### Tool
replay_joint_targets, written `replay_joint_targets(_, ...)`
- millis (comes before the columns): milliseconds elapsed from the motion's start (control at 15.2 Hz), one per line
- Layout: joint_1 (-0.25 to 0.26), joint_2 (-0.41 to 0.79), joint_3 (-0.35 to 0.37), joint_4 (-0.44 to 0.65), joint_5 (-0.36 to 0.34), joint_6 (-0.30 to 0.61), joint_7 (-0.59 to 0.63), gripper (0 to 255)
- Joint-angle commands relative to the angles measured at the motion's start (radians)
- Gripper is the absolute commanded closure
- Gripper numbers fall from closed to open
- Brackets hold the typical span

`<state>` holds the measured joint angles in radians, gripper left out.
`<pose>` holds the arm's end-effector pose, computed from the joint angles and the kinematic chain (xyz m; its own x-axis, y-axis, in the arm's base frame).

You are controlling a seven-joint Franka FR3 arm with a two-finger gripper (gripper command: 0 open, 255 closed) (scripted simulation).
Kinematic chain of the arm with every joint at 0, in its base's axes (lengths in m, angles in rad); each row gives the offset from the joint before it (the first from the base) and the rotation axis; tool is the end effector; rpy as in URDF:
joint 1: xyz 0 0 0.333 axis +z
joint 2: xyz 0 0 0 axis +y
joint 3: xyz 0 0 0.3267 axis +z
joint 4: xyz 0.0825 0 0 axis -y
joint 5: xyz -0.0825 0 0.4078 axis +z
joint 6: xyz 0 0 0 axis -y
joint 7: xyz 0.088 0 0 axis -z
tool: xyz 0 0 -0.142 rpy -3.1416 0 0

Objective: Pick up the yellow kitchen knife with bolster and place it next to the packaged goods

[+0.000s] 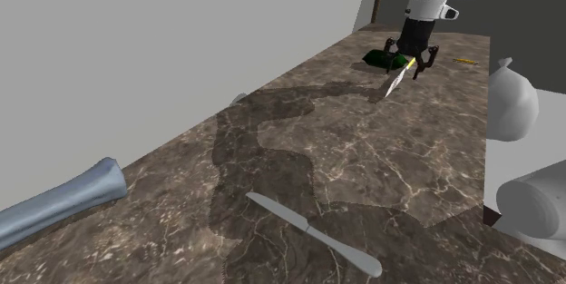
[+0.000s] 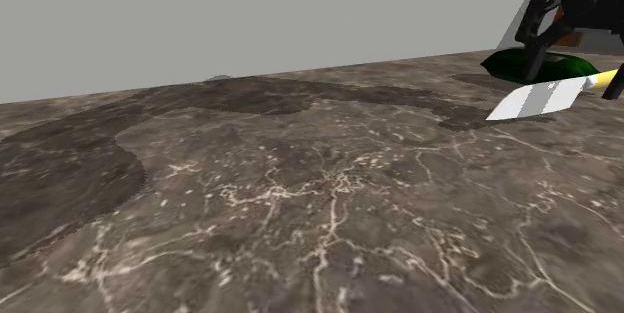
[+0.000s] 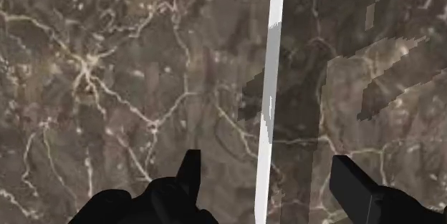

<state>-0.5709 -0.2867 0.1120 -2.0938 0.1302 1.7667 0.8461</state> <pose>0.4437 -0.1978 0.5086 0.2308 -0.9679 -0.0994 -0.9730 -0.2289 -0.0307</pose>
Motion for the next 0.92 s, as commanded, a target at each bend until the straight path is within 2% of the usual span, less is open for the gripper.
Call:
replay_joint_targets(0,0.0,0.0,0.0,0.0,0.0,0.0,0.0,0)
replay_joint_targets(132,0.0,0.0,0.0,0.0,0.0,0.0,0.0,0)
replay_joint_targets(396,-0.005,0.012,-0.009,0.138,-0.006,-0.127,0.003,0)
replay_joint_targets(858,-0.005,0.012,-0.009,0.138,-0.006,-0.127,0.003,0)
